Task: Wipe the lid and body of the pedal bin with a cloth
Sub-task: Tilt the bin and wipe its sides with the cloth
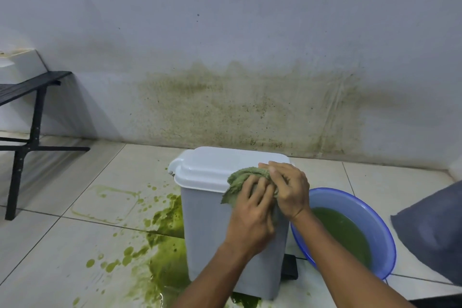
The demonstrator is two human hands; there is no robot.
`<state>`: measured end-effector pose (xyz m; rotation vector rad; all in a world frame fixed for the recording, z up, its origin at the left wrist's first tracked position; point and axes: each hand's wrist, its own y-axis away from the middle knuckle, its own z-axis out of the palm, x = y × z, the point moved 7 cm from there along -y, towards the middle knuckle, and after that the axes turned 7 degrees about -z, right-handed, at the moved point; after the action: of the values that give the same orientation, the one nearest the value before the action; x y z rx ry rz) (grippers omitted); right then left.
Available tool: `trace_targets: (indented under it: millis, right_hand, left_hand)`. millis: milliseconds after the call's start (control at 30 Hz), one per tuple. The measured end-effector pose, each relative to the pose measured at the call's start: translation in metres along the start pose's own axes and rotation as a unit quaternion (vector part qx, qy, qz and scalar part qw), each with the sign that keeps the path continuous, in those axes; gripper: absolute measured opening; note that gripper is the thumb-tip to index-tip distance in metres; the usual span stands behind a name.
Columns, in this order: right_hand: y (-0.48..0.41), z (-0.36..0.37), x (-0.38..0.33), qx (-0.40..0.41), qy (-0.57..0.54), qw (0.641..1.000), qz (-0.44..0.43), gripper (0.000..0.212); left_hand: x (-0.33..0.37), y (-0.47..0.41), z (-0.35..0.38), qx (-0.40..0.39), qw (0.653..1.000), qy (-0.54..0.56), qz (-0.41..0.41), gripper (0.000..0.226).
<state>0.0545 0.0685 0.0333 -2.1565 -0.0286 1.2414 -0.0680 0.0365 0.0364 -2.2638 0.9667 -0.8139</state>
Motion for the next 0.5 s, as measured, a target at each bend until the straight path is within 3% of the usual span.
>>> trace_targets:
  millis: [100, 233, 333, 400, 500]
  right_hand:
    - [0.002, -0.001, -0.003, 0.005, -0.016, 1.0, 0.003, 0.039]
    - [0.001, -0.001, -0.006, 0.015, -0.028, 0.999, 0.025, 0.033]
    - [0.001, 0.0, -0.006, 0.016, -0.022, 0.999, 0.029, 0.032]
    - [0.001, 0.001, -0.005, 0.017, -0.02, 0.999, 0.031, 0.034]
    - [0.002, 0.0, -0.001, 0.016, -0.011, 1.0, 0.022, 0.043]
  left_hand:
    - [-0.027, 0.004, -0.023, 0.014, 0.998, -0.058, 0.016, 0.044]
    - [-0.09, 0.018, -0.06, 0.07, 0.987, -0.112, -0.092, 0.038]
    - [-0.091, 0.014, -0.057, 0.096, 0.978, -0.095, -0.158, 0.029]
    - [-0.067, 0.008, -0.044, 0.097, 0.983, -0.054, -0.144, 0.024]
    - [-0.028, 0.006, -0.014, 0.042, 0.996, -0.048, -0.061, 0.03]
